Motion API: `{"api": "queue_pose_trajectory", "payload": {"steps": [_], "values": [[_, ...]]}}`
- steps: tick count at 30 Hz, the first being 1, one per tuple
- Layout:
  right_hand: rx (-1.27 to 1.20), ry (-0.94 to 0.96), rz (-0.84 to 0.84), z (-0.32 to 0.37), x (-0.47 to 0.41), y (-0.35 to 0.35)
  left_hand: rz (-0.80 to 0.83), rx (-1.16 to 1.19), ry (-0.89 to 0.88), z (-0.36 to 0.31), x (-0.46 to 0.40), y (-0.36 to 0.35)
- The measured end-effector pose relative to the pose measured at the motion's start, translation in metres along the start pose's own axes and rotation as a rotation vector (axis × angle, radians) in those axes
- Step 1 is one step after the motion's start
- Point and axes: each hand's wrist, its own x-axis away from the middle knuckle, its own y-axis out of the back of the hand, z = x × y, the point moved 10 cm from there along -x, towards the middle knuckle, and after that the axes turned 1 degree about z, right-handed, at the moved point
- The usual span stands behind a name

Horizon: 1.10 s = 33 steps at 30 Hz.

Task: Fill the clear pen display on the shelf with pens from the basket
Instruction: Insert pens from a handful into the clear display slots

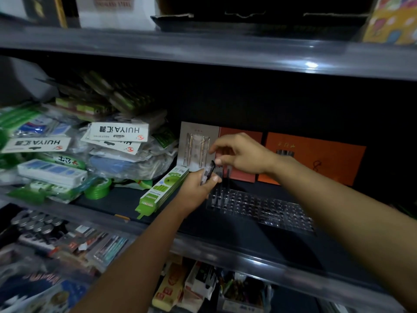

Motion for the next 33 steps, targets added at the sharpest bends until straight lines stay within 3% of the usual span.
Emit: {"api": "queue_pose_trajectory", "payload": {"steps": [8, 15, 24, 33], "values": [[0.018, 0.003, 0.073, 0.015, 0.008, -0.003, 0.023, -0.008, 0.026, -0.01, 0.006, -0.004], [0.068, -0.003, -0.114, 0.019, 0.017, 0.045, 0.025, 0.011, 0.107, 0.003, 0.013, 0.004], [0.131, -0.046, -0.219, 0.001, 0.034, 0.076, -0.019, -0.057, 0.144, 0.011, 0.018, 0.021], [0.287, -0.082, -0.138, -0.029, 0.036, 0.052, -0.084, -0.075, 0.054, -0.016, 0.013, 0.018]]}}
